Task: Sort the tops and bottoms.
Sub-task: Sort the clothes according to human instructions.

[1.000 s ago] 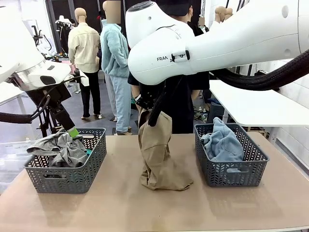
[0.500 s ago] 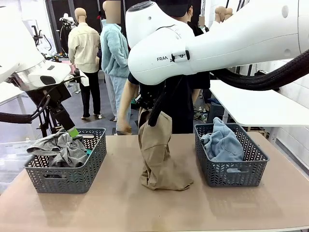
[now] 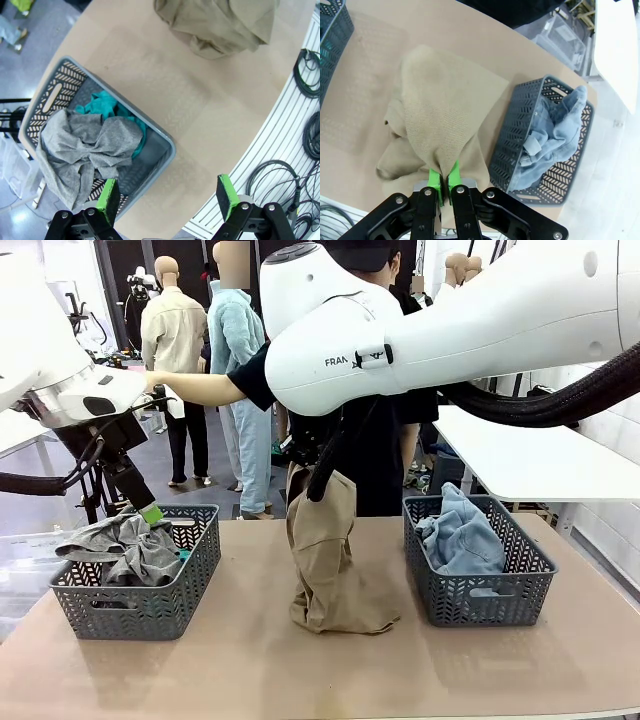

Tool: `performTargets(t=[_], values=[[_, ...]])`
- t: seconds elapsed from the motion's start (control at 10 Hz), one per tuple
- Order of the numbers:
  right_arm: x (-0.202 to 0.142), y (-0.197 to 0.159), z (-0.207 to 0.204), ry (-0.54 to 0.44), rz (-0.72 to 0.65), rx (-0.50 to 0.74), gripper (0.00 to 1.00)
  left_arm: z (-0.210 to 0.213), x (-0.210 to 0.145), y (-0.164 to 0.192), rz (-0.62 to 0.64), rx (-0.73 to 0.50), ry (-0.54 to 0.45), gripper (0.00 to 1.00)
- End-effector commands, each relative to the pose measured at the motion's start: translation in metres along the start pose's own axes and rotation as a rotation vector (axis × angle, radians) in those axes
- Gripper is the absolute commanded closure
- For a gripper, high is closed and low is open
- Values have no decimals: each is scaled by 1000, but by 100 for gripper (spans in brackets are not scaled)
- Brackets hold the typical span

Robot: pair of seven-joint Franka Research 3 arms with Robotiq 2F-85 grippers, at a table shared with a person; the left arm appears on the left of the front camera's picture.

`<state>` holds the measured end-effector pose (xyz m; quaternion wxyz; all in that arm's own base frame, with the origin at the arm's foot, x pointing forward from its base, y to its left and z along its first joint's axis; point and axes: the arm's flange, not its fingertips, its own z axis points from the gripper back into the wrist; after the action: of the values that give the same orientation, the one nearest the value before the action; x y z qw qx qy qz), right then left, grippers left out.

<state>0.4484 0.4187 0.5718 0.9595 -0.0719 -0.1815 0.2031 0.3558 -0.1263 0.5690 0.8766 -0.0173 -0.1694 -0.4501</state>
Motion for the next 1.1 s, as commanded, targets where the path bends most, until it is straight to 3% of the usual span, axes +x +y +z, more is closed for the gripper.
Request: performTargets(t=[0.0, 1.0], values=[[1, -2, 3, 11, 11, 25, 100, 1, -2, 0, -17, -3, 3, 0], [1, -2, 3, 11, 11, 25, 100, 1, -2, 0, -17, -3, 3, 0]])
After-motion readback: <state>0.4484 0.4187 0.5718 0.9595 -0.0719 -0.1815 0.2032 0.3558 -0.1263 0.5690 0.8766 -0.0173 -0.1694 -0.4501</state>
